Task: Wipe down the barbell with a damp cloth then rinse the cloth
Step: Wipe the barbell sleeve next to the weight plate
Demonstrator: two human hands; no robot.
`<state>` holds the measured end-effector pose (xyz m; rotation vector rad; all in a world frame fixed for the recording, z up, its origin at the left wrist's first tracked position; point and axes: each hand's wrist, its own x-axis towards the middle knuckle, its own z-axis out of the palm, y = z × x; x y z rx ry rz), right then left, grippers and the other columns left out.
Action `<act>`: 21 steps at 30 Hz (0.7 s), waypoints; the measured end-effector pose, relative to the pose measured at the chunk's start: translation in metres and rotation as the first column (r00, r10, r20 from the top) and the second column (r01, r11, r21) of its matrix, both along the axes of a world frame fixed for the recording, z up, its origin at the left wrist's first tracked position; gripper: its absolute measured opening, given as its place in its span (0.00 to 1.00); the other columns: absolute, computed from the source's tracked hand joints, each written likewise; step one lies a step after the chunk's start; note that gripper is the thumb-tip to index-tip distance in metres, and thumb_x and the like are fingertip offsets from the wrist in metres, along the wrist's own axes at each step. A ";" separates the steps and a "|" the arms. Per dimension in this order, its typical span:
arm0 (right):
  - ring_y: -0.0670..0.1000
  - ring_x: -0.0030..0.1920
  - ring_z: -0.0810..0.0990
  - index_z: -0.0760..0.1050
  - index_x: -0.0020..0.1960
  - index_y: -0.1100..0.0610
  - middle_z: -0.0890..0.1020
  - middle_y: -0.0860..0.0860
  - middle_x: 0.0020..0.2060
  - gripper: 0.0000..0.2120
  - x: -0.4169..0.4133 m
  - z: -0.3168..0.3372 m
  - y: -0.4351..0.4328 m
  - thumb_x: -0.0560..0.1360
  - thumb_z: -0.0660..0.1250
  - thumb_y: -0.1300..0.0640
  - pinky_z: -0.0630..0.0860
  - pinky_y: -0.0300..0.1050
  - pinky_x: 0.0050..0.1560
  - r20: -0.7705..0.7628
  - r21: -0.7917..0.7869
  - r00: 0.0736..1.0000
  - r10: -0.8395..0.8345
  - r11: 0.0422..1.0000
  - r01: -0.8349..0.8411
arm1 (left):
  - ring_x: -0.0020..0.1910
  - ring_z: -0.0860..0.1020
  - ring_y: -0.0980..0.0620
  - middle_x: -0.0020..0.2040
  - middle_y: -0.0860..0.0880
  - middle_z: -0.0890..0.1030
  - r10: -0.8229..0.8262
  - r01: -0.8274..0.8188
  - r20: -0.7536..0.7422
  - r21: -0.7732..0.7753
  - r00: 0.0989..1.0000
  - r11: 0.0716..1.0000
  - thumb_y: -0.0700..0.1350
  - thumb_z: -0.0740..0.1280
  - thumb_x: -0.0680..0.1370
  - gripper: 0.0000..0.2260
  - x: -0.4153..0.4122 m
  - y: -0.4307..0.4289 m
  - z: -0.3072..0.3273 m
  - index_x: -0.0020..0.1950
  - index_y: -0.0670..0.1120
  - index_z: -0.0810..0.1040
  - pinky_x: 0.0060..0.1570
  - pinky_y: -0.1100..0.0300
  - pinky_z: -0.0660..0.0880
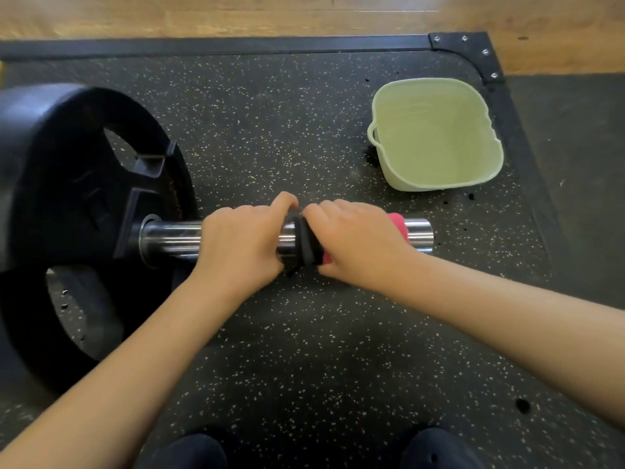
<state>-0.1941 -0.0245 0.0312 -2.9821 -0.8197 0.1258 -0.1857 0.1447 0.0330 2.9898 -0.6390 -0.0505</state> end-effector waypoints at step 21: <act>0.54 0.42 0.79 0.73 0.54 0.60 0.79 0.52 0.43 0.25 -0.005 0.004 0.033 0.63 0.77 0.49 0.64 0.44 0.35 -0.002 -0.044 0.998 0.062 0.997 -0.062 | 0.42 0.75 0.50 0.42 0.57 0.77 0.085 -0.006 -0.497 0.158 0.863 0.987 0.60 0.75 0.62 0.23 0.019 0.000 0.023 0.51 0.56 0.70 0.40 0.57 0.67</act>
